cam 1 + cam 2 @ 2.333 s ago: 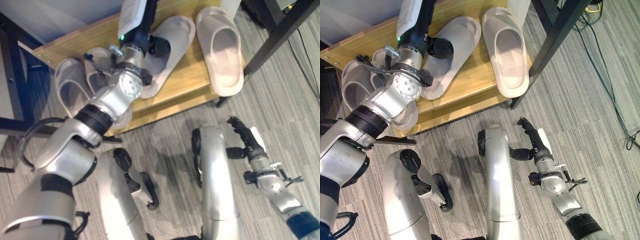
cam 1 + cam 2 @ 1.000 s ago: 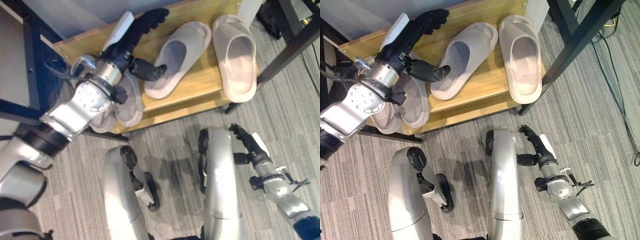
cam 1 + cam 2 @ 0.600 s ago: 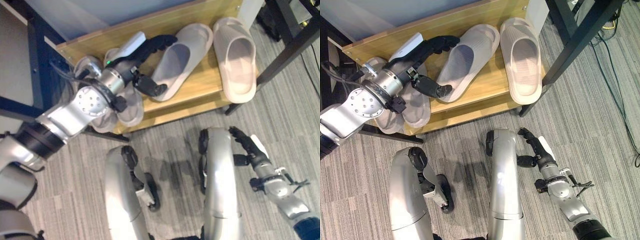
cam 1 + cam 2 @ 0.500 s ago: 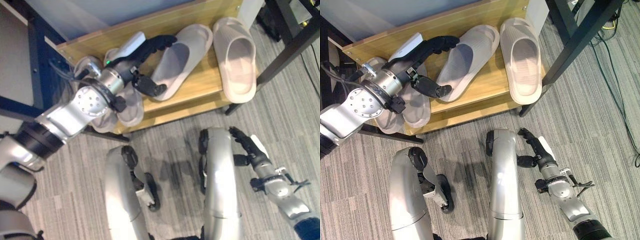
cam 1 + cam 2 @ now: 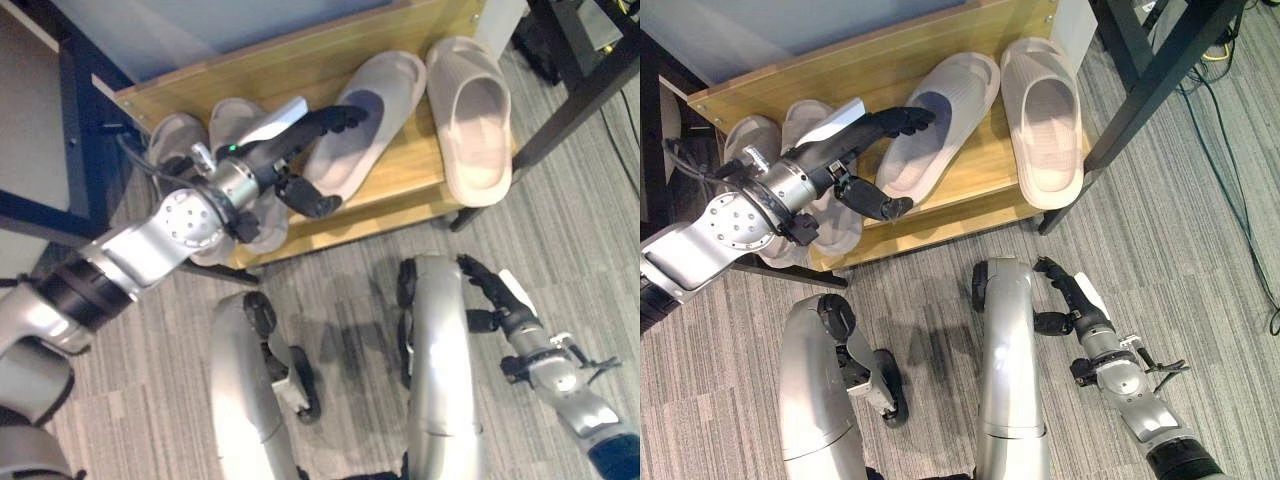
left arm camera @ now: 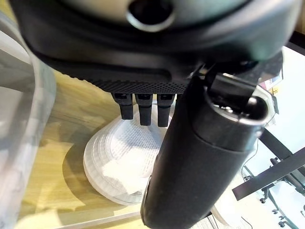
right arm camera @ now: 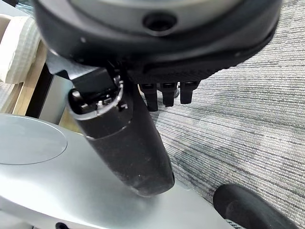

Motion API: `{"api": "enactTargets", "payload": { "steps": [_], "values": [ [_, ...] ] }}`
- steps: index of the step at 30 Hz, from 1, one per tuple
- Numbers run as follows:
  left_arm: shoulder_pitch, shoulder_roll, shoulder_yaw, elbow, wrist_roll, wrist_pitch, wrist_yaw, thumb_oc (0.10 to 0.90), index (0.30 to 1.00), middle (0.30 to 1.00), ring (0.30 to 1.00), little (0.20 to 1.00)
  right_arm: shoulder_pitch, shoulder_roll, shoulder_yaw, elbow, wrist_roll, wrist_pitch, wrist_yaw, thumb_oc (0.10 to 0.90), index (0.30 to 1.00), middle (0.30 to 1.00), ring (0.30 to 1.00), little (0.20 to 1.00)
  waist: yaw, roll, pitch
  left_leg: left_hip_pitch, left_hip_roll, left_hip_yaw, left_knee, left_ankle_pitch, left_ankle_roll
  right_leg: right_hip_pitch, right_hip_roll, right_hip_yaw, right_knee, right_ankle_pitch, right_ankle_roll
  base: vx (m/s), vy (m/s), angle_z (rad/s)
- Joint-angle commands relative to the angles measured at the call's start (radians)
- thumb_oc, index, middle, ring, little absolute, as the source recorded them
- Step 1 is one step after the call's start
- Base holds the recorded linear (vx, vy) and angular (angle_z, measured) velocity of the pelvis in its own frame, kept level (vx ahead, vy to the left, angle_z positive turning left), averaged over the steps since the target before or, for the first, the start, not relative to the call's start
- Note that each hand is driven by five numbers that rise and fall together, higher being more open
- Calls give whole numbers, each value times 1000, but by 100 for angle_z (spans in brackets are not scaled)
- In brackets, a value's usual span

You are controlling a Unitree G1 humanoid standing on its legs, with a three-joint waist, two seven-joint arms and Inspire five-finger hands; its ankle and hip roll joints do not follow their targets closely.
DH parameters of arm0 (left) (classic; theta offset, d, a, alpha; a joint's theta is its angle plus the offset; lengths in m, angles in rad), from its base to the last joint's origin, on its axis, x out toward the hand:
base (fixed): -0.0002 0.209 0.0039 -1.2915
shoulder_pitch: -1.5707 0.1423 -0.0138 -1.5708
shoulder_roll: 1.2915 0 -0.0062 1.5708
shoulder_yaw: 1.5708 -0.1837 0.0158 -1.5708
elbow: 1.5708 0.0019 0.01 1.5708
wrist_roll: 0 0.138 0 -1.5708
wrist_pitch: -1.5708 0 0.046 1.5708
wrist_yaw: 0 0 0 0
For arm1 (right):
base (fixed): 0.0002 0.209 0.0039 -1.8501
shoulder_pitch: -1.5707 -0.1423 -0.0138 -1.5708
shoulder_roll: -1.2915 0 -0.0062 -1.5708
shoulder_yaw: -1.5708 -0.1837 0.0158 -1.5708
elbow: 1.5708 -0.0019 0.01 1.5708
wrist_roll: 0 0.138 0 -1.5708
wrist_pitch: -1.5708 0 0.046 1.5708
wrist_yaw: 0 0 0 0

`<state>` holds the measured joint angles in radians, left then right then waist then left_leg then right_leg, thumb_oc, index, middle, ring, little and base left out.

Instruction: Arrange the slippers neatly on the shoe rack.

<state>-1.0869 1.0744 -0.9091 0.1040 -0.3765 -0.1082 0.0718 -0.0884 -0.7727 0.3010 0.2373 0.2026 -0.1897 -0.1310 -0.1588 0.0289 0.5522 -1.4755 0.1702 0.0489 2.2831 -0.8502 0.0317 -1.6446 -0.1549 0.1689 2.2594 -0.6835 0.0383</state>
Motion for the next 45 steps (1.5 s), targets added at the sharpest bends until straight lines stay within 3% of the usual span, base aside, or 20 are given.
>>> {"api": "enactTargets", "payload": {
  "steps": [1, 12, 25, 45],
  "values": [
    [-80, -31, 94, -78, 17, -51, 11, 800, 900, 900, 900, 900, -35, -26, -55, -148, -11, -67, 7, 800, 900, 900, 900, 900, 17, -19, -32, -95, -30, -31, -62, 53, -11, 75, -38, 92, -6, -88, -20, 0, 0, 0],
    [-80, -84, 103, -97, -18, -63, 20, 800, 900, 900, 900, 900, -35, -27, -43, -152, -26, -68, 0, 800, 900, 900, 900, 900, 15, -17, -32, -95, -34, -28, -69, 58, -14, 75, -41, 91, -11, -83, -21, 0, 0, 0],
    [-98, -249, 105, -28, 9, -47, 41, 800, 900, 900, 900, 900, -68, -27, -7, -154, -27, -61, -11, 800, 900, 900, 900, 900, 6, -26, -32, -95, -38, -24, -76, 66, -18, 75, -45, 85, -14, -83, -23, 0, 0, 0],
    [-20, -317, 204, -39, 14, -100, 143, 800, 900, 900, 900, 900, -65, -22, 8, -162, -36, -79, -49, 800, 900, 900, 900, 900, 13, -27, -32, -95, -46, -30, -81, 63, -24, 75, -48, 75, -14, -88, -24, 0, 0, 0]
  ]
}}
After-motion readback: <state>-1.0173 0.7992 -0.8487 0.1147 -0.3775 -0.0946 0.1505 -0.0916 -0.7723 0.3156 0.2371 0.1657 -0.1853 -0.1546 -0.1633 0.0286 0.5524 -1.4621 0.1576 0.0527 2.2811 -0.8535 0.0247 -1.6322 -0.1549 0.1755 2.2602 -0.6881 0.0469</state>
